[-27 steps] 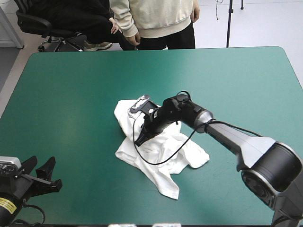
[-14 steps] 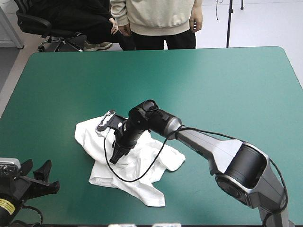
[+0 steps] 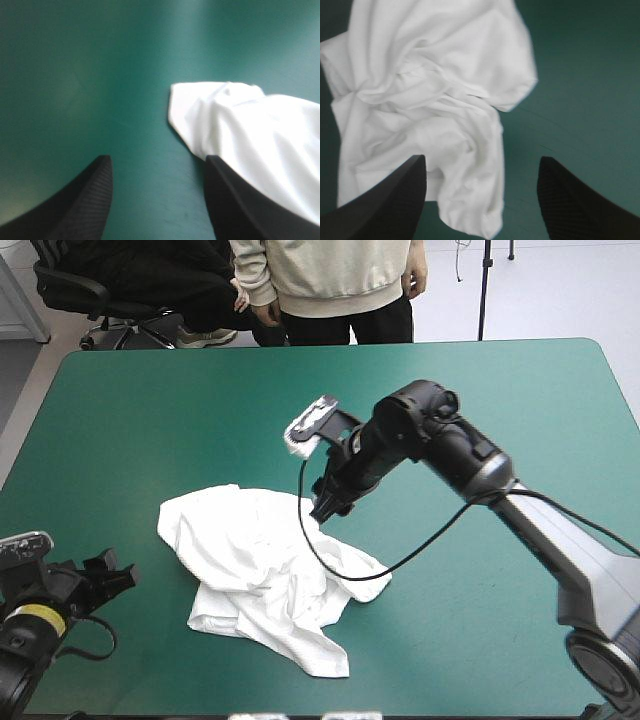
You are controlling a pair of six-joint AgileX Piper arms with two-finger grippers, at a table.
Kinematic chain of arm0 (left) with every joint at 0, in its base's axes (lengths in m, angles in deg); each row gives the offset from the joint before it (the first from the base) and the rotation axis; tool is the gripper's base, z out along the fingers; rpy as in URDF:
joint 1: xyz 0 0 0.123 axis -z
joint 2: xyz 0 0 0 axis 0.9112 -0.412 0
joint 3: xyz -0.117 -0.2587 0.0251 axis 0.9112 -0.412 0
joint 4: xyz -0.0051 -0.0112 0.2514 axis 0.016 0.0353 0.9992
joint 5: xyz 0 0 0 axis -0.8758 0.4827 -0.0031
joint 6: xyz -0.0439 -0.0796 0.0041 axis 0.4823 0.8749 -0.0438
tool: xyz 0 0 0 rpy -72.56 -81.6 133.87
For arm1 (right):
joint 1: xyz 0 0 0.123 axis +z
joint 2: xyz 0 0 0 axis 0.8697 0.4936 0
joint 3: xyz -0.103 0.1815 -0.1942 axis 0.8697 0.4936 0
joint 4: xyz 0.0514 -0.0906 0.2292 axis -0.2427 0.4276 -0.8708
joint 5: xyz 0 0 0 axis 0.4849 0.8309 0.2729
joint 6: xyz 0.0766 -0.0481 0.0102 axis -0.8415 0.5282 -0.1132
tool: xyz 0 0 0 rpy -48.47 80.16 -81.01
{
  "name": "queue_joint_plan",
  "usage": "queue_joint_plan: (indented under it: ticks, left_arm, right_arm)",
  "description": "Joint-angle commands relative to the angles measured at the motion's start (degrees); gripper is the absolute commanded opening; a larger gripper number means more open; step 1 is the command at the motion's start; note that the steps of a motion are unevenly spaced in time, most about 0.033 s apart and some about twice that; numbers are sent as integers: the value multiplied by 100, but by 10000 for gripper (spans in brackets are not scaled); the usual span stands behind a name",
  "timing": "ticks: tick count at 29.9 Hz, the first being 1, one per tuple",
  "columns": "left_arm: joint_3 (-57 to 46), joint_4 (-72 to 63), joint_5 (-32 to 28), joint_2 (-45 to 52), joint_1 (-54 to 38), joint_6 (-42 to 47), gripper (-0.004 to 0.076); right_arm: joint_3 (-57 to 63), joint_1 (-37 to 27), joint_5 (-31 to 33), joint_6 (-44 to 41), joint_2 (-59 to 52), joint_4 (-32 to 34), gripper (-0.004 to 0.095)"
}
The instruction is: Fold the cloth
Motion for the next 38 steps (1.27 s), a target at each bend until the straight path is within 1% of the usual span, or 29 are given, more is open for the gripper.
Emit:
queue_joint_plan:
  ticks: [1,3,5,7,9,11,13,16,19,21,25,28,33,35,38]
  left_arm:
    - [283,1334,-174,-805,26,739,409]
    - [367,1637,3,-1274,26,770,409]
    - [509,1610,-13,-1824,-22,770,409]
    - [696,1390,-277,-2318,-197,677,408]
    - [965,959,-598,-2802,-525,372,407]
    - [1390,178,-850,-3300,-1033,-431,402]
    - [1845,-806,-864,-3703,-1588,-1635,391]
    - [2576,-2439,-488,-4322,-2380,-3401,384]
    - [3027,-3597,-29,-4861,-2904,-4544,384]
    - [3087,-3953,104,-5089,-3015,-4977,384]
    - [3087,-4015,146,-5472,-3028,-5245,385]
    - [3087,-4223,59,-5768,-2988,-5473,385]
    - [3087,-4225,-68,-6194,-2605,-5737,385]
    - [3087,-4055,-137,-6382,-2417,-5722,385]
    - [3087,-3716,-282,-6636,-2278,-5439,384]
  right_arm:
    - [-75,-197,93,-332,-726,718,604]
    - [-14,-207,93,-360,-858,921,603]
    - [22,-207,93,-375,-926,953,604]
    - [35,-207,93,-426,-941,941,604]
    - [35,-207,93,-453,-941,941,604]
    - [35,-207,93,-453,-941,941,604]
    - [35,-207,93,-464,-941,941,604]
    - [35,-207,93,-479,-941,941,604]
    - [35,-207,93,-479,-941,941,604]
    - [35,-207,93,-479,-941,941,604]
    - [35,-207,82,-479,-941,941,604]
    - [35,-207,82,-479,-941,965,604]
    - [35,-207,69,-502,-941,993,604]
    - [35,-207,59,-502,-941,1007,604]
    - [35,-207,56,-502,-941,1007,604]
